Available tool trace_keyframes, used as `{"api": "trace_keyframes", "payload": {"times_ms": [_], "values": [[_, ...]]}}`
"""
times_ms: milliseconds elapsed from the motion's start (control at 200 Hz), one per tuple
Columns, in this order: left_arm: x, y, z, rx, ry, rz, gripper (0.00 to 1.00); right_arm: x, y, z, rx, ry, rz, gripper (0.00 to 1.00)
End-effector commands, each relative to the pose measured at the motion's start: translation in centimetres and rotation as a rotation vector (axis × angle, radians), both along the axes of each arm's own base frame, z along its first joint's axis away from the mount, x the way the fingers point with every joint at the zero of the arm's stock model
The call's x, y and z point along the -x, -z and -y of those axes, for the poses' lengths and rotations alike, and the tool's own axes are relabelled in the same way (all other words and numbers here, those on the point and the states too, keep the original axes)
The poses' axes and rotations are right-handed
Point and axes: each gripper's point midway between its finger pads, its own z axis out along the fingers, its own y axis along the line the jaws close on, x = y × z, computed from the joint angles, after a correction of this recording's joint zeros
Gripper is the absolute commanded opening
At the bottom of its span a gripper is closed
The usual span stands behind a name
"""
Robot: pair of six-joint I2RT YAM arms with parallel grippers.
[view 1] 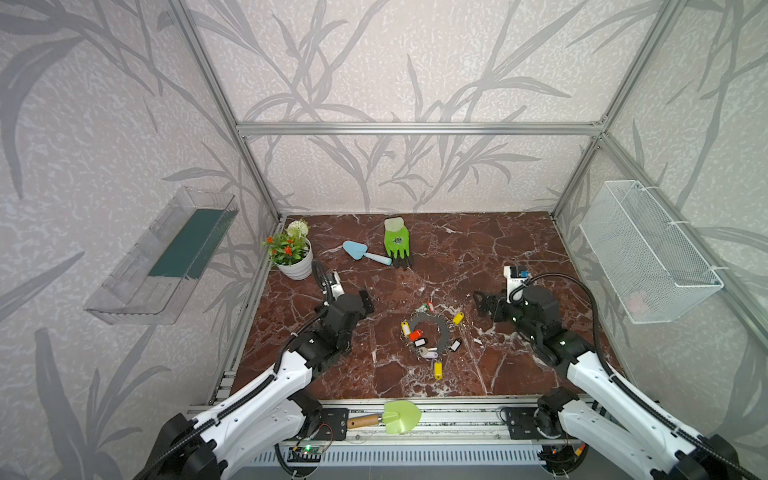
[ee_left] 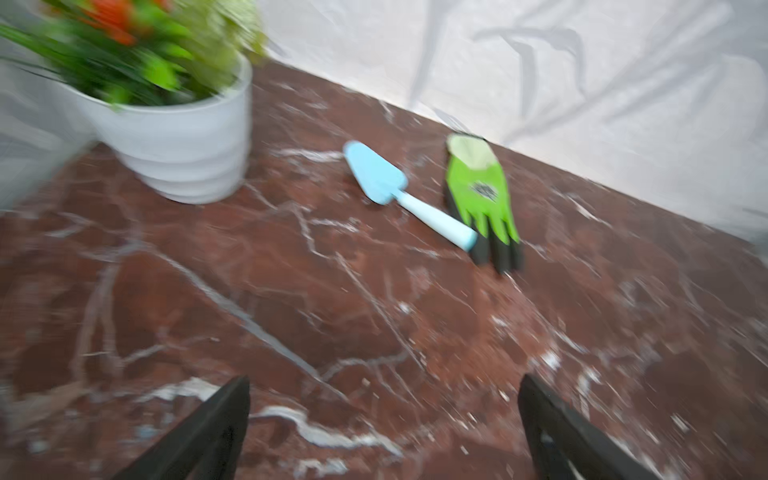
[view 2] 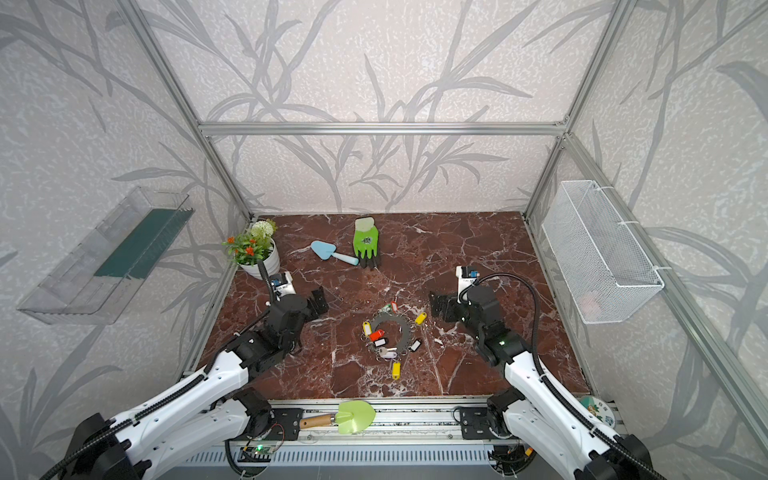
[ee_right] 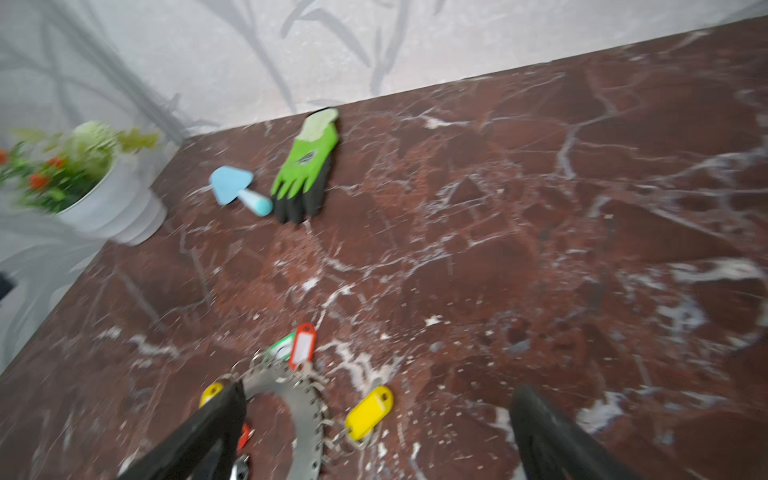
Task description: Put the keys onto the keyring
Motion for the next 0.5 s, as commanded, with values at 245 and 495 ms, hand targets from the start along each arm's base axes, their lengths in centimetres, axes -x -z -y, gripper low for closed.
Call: {"api": "trace_keyframes", "payload": {"times_ms": [245,495], "values": [[-1.6,-1.8,-8.3,-0.467,-0.419,-0.017,0.99,-2.2,-0.2,8.4,0.177,0.370,0.221,0.99],[-5.0,1.1,-9.9,-0.470,-0.229,-0.038,0.99,-2.3,2.5,11.3,0.352,0.471,0.194,0.99]]}}
